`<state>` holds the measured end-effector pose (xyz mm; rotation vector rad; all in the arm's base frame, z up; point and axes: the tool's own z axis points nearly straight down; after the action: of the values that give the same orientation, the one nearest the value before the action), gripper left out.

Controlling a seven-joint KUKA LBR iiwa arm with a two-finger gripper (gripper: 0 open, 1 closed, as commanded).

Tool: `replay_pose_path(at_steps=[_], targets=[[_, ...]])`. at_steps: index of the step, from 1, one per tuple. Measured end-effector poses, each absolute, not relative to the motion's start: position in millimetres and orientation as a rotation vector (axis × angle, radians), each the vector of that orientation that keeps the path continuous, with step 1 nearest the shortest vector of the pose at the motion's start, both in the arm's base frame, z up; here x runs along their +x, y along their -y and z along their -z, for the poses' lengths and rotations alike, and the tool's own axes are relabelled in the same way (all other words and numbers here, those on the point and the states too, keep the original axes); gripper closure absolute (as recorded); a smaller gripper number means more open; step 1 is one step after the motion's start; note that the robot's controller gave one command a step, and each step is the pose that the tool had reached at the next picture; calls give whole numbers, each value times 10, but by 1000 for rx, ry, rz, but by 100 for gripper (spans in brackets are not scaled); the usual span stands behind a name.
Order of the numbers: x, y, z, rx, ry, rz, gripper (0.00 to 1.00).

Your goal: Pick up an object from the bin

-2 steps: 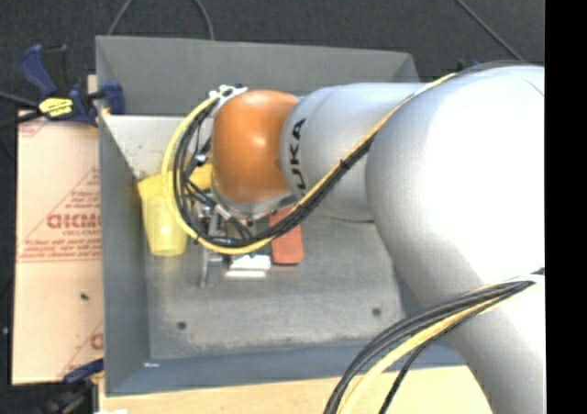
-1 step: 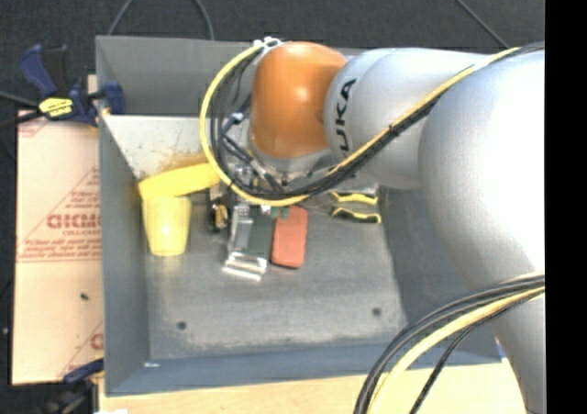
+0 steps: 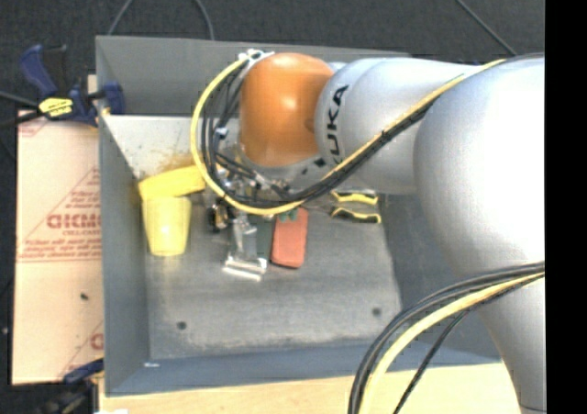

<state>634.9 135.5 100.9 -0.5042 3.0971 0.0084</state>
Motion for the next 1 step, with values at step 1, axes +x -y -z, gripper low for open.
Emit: replay_pose_path(at_steps=[1], targets=[[6554,-1095,-767,-403,-3091,-15,0]])
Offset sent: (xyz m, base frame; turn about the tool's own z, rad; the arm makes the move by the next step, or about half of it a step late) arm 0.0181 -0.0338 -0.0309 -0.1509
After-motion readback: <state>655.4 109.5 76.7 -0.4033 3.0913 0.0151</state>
